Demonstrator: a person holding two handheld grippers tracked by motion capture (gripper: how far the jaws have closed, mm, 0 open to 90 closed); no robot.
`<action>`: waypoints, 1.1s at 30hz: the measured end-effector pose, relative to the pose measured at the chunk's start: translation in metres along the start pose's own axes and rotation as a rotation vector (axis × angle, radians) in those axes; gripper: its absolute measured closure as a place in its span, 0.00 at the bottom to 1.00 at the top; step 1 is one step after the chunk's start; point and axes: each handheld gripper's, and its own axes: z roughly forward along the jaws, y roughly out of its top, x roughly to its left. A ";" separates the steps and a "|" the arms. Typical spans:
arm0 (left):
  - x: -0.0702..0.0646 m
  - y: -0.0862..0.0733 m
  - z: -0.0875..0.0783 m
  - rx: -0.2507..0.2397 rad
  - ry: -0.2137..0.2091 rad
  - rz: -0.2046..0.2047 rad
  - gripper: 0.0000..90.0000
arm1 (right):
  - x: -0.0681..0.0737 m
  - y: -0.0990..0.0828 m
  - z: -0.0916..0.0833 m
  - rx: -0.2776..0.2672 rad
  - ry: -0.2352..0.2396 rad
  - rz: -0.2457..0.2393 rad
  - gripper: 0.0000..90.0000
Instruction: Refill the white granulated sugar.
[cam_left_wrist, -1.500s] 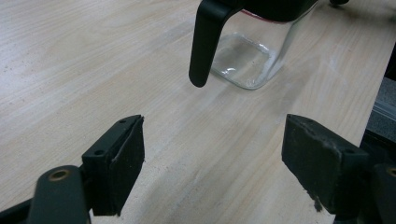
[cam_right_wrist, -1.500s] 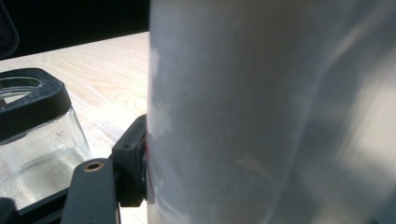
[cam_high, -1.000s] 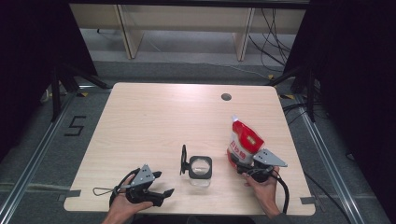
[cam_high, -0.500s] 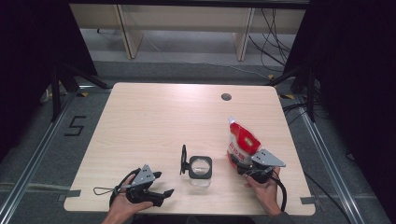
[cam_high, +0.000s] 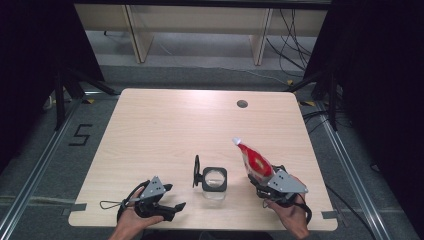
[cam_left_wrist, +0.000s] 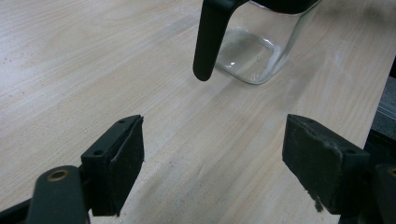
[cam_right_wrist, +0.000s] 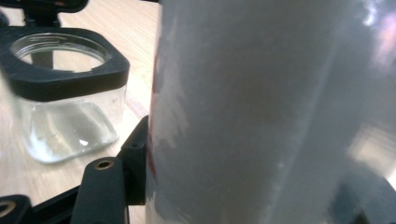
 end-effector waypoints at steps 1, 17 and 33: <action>0.001 0.000 0.000 0.010 0.002 0.006 0.23 | 0.000 0.001 -0.003 0.001 -0.003 -0.032 0.43; 0.001 -0.001 -0.001 0.010 0.008 -0.031 0.22 | 0.022 0.015 -0.033 0.163 -0.066 -0.463 0.44; 0.001 -0.001 0.000 0.013 0.005 -0.023 0.22 | 0.043 0.016 -0.029 0.315 -0.124 -0.782 0.44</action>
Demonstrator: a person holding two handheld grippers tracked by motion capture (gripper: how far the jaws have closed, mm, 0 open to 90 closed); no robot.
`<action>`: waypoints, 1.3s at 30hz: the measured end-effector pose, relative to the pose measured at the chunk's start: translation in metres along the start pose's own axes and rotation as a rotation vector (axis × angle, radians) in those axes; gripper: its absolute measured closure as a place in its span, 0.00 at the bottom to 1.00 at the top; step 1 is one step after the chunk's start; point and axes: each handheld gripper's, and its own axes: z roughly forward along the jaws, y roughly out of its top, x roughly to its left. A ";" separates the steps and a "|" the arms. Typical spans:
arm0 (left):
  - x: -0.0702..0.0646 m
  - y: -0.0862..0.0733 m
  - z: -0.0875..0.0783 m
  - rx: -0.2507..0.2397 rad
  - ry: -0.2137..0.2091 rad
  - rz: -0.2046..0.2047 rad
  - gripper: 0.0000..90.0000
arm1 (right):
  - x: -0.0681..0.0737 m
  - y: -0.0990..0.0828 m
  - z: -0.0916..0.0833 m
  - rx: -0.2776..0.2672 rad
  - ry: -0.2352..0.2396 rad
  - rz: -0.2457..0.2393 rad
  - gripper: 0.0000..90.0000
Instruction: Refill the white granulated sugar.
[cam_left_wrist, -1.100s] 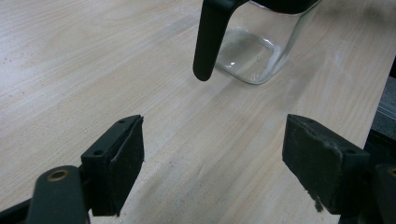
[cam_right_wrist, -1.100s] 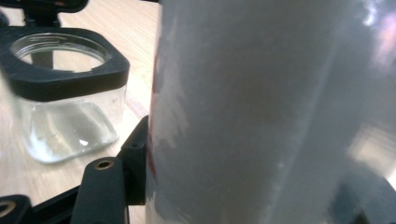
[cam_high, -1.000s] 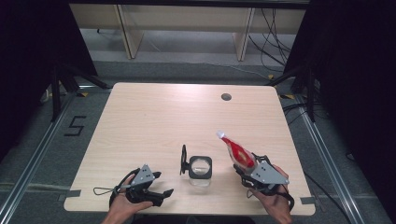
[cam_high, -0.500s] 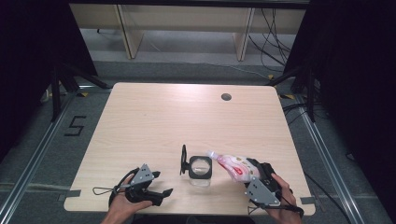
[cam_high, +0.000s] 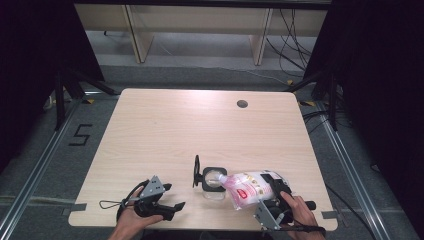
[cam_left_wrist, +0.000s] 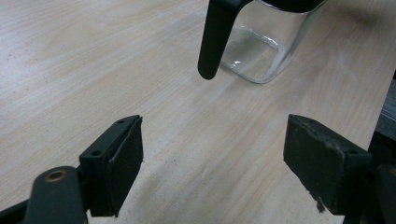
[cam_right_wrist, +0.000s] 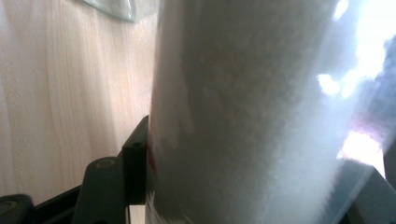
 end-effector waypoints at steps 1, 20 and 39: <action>-0.001 0.000 0.001 -0.008 0.004 -0.010 0.22 | -0.001 0.000 0.000 -0.002 -0.005 -0.043 0.44; 0.000 0.000 0.001 0.004 0.001 0.016 0.22 | -0.010 0.012 -0.001 0.069 -0.066 -0.350 0.45; -0.002 0.000 0.002 -0.002 -0.002 -0.013 0.22 | -0.017 0.020 -0.004 0.090 -0.091 -0.466 0.45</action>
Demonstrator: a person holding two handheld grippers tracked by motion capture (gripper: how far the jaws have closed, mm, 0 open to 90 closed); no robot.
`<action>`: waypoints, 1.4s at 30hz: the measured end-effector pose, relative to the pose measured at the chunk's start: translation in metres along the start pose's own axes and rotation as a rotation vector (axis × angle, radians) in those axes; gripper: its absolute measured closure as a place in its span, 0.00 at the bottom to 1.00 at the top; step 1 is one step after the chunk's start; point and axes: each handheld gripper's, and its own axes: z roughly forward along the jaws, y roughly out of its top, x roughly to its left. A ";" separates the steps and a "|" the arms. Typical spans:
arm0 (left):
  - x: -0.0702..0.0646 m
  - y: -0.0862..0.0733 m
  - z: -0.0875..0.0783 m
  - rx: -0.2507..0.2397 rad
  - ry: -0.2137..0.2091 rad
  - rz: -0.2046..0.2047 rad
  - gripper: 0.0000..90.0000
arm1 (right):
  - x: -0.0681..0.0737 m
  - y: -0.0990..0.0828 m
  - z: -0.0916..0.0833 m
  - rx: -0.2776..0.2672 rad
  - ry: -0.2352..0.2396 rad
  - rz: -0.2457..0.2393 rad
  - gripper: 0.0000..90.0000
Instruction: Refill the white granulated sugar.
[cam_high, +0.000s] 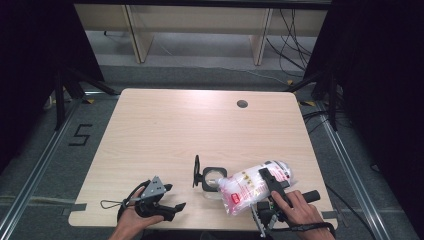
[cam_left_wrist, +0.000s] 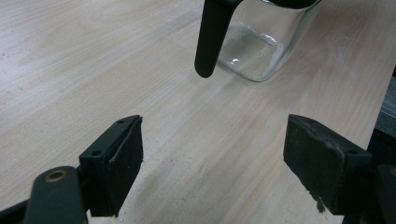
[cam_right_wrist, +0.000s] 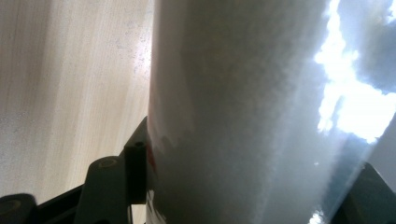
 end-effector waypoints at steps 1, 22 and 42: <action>0.001 0.000 0.000 0.003 0.003 0.006 0.22 | 0.001 0.000 0.000 0.009 0.012 0.008 0.45; 0.002 0.001 0.000 0.000 0.005 0.037 0.22 | -0.006 -0.002 0.002 0.039 0.006 -0.033 0.47; 0.000 0.001 0.000 -0.006 0.003 0.004 0.22 | -0.012 0.002 0.002 0.010 -0.032 -0.095 0.47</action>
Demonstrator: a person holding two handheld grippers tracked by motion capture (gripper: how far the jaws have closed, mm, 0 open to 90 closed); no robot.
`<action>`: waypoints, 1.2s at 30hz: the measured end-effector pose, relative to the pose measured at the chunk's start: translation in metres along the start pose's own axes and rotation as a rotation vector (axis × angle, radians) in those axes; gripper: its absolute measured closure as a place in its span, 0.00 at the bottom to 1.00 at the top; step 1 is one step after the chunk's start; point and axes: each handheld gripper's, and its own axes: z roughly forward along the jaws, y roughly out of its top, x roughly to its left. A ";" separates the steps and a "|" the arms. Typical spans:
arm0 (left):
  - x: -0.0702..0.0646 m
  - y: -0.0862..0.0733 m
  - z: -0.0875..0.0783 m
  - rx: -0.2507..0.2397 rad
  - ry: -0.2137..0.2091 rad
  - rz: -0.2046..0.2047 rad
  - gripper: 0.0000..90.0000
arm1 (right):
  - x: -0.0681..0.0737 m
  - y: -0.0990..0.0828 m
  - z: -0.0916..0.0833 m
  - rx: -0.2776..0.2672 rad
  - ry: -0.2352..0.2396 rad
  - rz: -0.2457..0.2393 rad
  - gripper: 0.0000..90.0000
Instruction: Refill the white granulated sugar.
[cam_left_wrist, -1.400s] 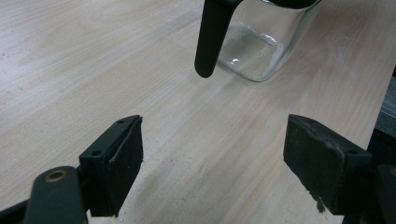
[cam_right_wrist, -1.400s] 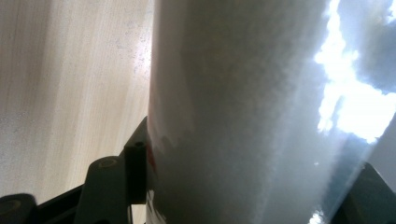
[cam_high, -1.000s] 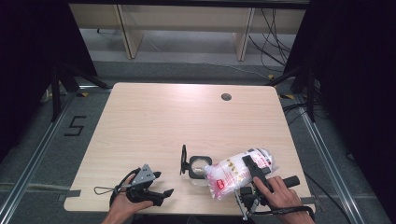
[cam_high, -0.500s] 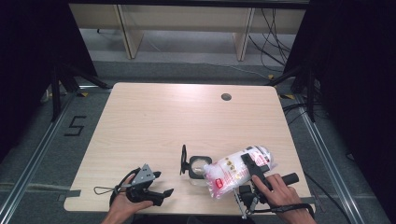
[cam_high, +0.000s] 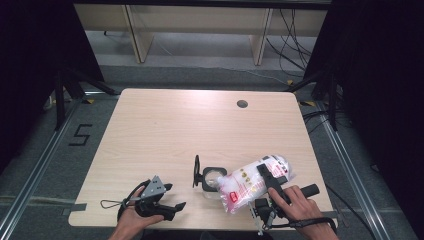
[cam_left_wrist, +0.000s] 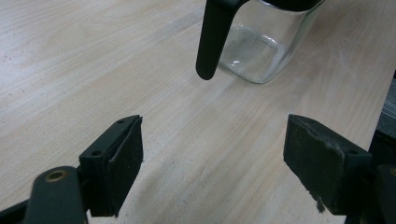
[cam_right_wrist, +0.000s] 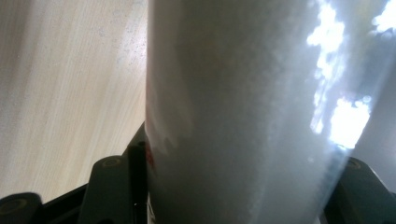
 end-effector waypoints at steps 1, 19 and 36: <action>0.000 0.000 0.000 0.005 -0.002 0.001 0.22 | 0.000 0.000 0.000 0.001 0.003 0.002 0.47; 0.001 0.001 0.000 -0.007 -0.002 0.024 0.22 | 0.002 -0.001 0.000 0.010 0.023 0.054 0.48; 0.001 0.001 0.000 -0.004 -0.007 0.027 0.22 | -0.003 -0.003 -0.001 0.000 0.027 0.011 0.48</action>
